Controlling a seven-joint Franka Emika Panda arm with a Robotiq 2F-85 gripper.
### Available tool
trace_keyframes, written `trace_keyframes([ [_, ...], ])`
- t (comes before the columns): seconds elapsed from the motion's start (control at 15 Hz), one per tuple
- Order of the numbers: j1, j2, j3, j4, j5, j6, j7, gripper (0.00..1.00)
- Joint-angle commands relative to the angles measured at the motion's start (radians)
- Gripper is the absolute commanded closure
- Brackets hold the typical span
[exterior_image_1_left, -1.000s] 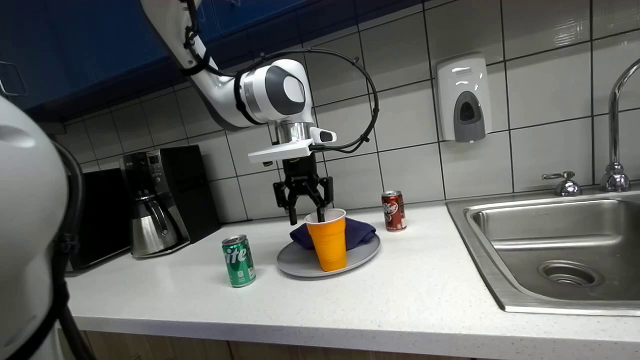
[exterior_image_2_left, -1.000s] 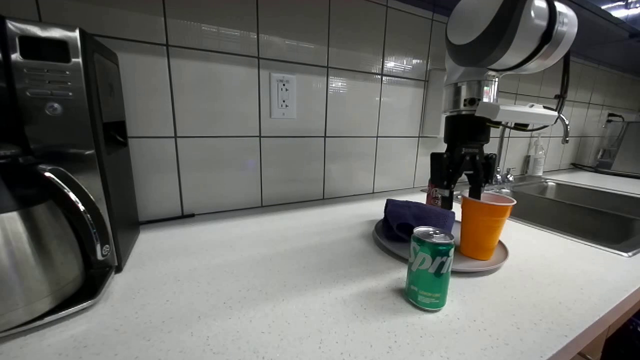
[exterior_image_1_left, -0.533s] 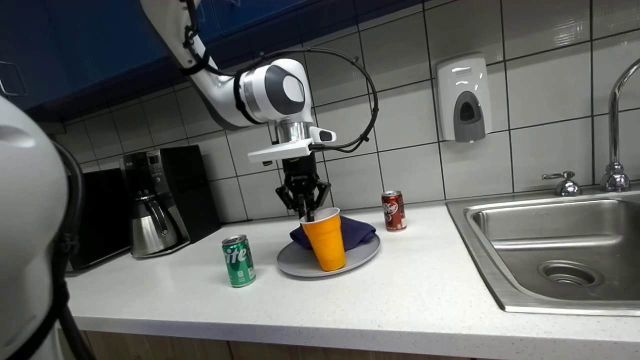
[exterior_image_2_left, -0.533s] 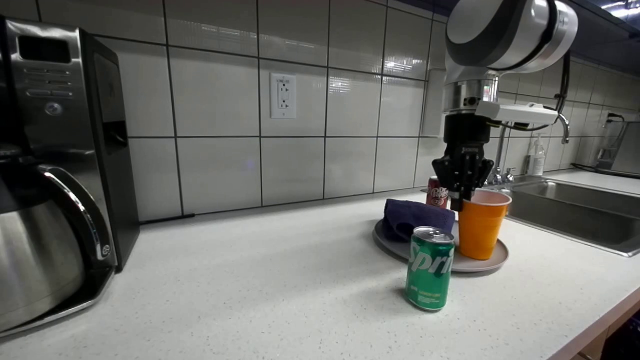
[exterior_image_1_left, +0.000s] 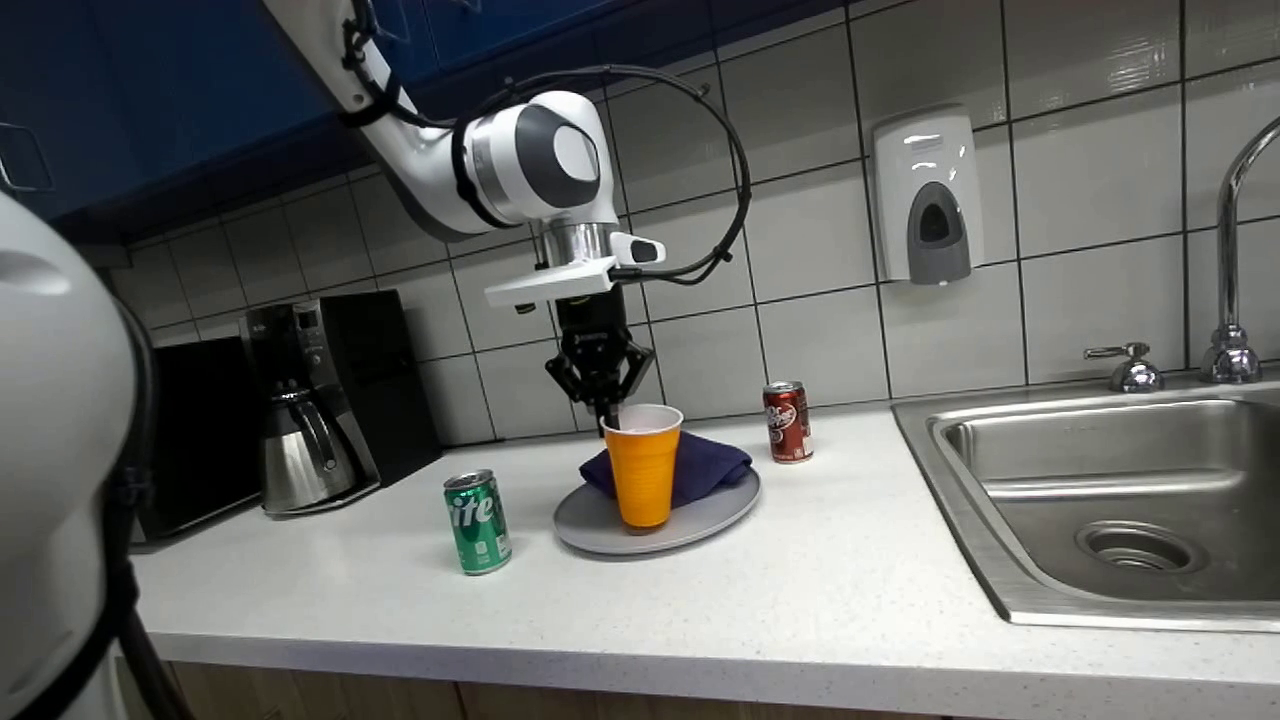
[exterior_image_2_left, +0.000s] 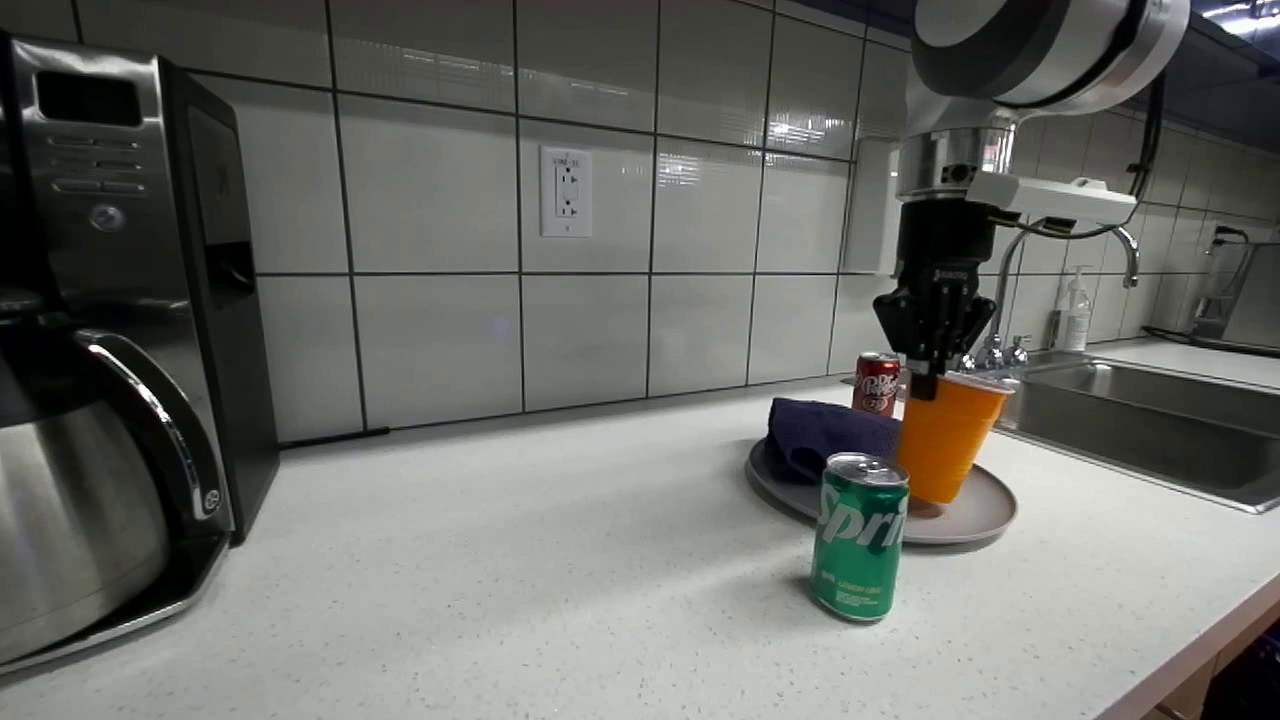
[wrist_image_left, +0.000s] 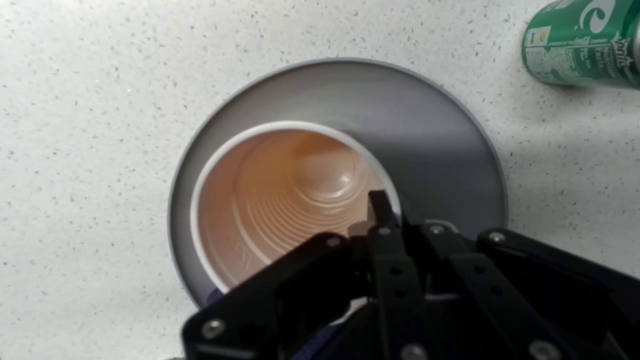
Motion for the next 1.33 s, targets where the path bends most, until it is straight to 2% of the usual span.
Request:
trace_keyframes([
  [0.0,-0.005,-0.107,0.014,-0.062,-0.019,-0.013,0.027,0.99],
  [0.73,-0.030,-0.310,0.005,-0.210,-0.041,-0.022,0.047,0.99],
  [1.27,-0.096,-0.439,-0.026,-0.310,-0.072,-0.036,0.043,0.99],
])
